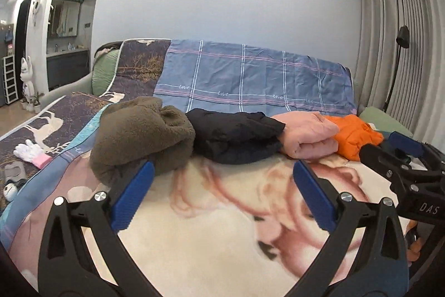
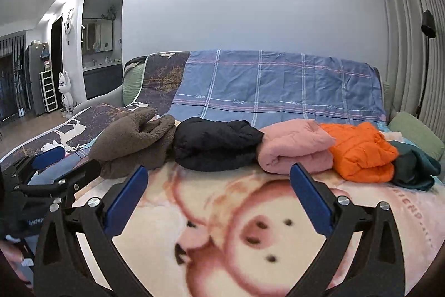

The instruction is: Fold large clothes

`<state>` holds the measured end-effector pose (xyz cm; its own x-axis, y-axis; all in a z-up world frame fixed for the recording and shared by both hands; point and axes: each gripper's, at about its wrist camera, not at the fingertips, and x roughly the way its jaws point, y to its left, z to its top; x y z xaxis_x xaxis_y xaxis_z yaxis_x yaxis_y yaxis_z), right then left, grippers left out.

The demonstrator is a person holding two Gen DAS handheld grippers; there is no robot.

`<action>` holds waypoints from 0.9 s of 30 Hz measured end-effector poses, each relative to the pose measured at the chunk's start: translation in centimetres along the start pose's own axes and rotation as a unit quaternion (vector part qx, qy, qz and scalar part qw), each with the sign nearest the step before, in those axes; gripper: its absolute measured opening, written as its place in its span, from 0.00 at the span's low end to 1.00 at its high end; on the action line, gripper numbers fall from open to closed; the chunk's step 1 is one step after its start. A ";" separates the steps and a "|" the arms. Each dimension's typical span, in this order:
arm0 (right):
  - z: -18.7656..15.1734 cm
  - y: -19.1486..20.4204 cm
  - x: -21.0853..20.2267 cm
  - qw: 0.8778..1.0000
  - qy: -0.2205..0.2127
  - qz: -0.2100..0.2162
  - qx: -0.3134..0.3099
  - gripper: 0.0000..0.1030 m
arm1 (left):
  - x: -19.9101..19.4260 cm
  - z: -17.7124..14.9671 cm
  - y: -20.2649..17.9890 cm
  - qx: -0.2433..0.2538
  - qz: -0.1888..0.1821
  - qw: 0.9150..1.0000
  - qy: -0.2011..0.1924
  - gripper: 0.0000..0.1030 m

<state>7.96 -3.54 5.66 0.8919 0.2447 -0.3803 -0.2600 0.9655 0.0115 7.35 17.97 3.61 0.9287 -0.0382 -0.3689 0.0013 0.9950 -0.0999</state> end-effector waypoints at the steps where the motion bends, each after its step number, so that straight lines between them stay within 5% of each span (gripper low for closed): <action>1: -0.2 -0.2 -0.6 1.000 0.000 -0.003 -0.001 0.99 | -0.6 -0.2 -0.5 0.000 0.002 1.000 -0.003 0.98; 13: -3.3 -2.8 -7.2 0.998 -0.029 -0.048 0.005 0.99 | -6.5 -2.6 -6.1 0.029 0.028 0.999 -0.011 0.98; 27: -8.2 -5.3 -10.0 0.998 0.005 -0.055 0.034 0.99 | -8.8 -6.7 -9.5 0.035 0.052 0.998 -0.001 0.98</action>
<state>-2.58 -11.87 1.77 0.9096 0.1368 -0.3922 -0.1355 0.9903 0.0313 -3.34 8.20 1.68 0.9258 0.0663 -0.3723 -0.0696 0.9976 0.0046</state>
